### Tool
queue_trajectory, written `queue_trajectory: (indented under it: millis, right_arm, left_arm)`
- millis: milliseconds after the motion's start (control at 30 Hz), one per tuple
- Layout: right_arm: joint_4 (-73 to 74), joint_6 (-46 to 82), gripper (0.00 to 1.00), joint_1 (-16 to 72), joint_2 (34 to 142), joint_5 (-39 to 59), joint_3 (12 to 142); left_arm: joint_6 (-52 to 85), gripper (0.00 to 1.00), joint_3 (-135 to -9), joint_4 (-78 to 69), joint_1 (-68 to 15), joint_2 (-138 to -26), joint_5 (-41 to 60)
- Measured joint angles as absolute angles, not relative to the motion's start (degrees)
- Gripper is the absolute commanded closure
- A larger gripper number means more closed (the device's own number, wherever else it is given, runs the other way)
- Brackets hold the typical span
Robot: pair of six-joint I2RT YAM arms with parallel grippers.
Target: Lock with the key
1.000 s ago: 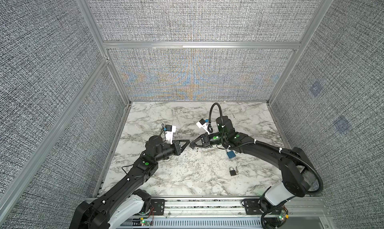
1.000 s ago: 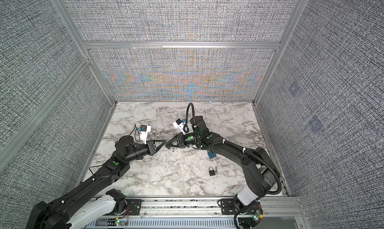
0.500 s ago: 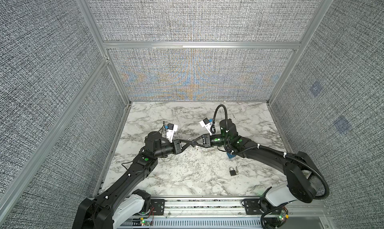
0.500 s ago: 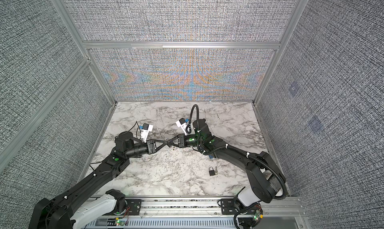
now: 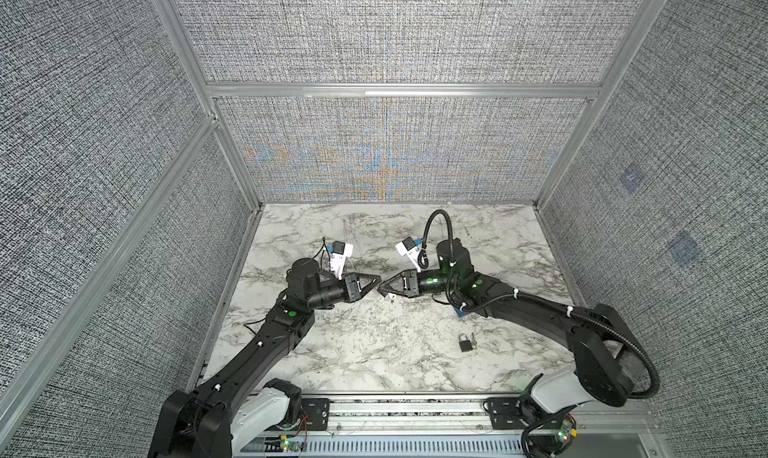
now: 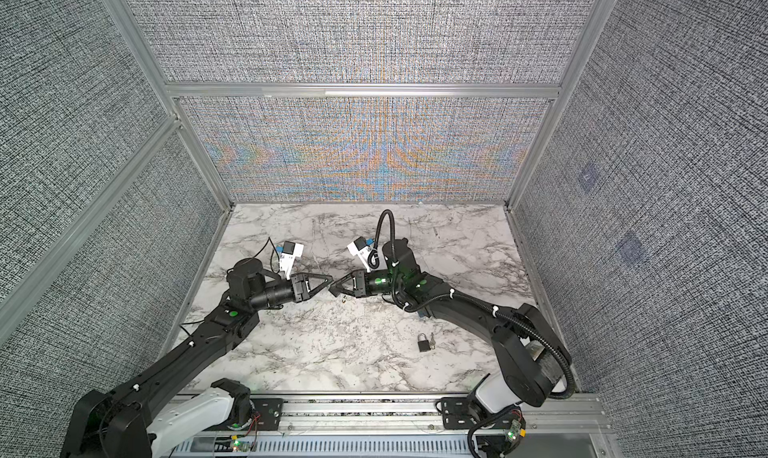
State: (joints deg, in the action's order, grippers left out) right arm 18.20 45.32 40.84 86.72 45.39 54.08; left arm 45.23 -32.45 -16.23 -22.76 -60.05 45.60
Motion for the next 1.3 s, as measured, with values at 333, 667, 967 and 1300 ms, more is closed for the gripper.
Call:
queue_trajectory:
  millis: [333, 667, 967, 1300]
  right_arm:
    - [17.2, 45.6, 1.0, 40.6, 87.0, 45.9, 54.8]
    - [15.7, 46.0, 1.0, 40.5, 87.1, 45.5, 55.1]
    - [19.0, 46.5, 0.71, 40.3, 86.6, 45.3, 52.5]
    - [24.9, 48.7, 0.69, 38.7, 82.2, 45.1, 45.9]
  left_arm:
    - [45.3, 0.96, -32.1, -16.6, -22.7, -60.3, 46.2]
    - [45.5, 1.0, -32.4, -18.1, -22.5, -62.7, 47.8]
    - [47.7, 1.0, -32.4, -19.1, -22.8, -63.4, 50.1]
    - [49.2, 1.0, -32.4, -18.3, -22.8, -61.3, 48.3]
